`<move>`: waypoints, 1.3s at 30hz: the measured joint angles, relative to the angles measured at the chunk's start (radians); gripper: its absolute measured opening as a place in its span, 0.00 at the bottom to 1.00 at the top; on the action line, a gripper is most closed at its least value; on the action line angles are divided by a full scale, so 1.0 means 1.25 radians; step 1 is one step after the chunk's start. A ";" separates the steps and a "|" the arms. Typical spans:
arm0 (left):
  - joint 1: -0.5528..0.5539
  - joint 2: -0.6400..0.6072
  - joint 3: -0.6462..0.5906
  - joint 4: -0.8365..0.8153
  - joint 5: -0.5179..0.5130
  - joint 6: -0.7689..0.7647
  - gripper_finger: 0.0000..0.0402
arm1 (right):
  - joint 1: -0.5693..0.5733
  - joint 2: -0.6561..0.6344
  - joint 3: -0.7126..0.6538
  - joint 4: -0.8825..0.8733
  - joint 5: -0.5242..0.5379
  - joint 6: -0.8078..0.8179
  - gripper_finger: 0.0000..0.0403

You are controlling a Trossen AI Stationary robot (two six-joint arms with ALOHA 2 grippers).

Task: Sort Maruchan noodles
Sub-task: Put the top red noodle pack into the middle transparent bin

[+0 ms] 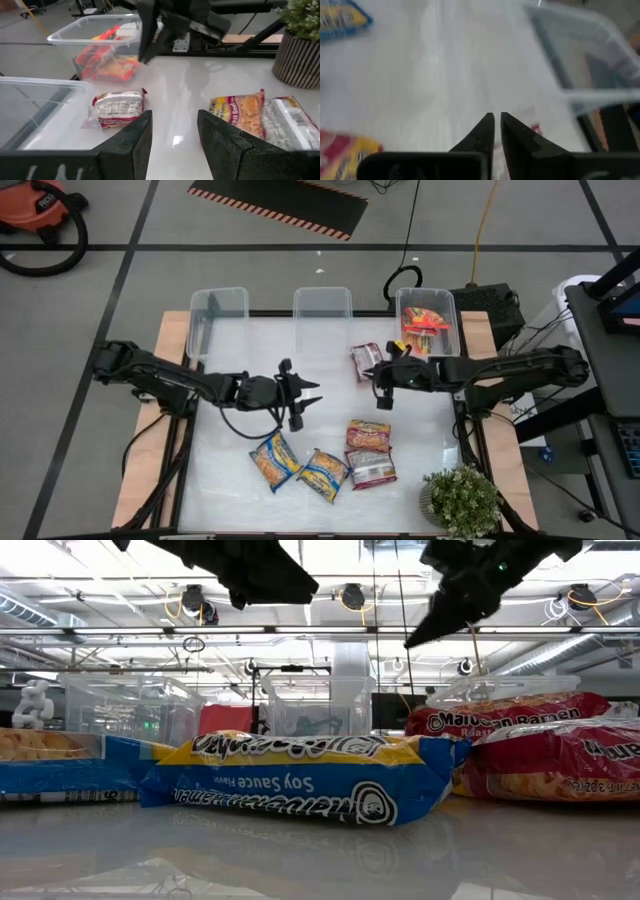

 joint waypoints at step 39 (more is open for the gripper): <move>0.088 0.000 0.000 0.031 0.019 0.124 0.41 | -0.010 0.386 -0.021 0.137 0.210 -0.207 0.02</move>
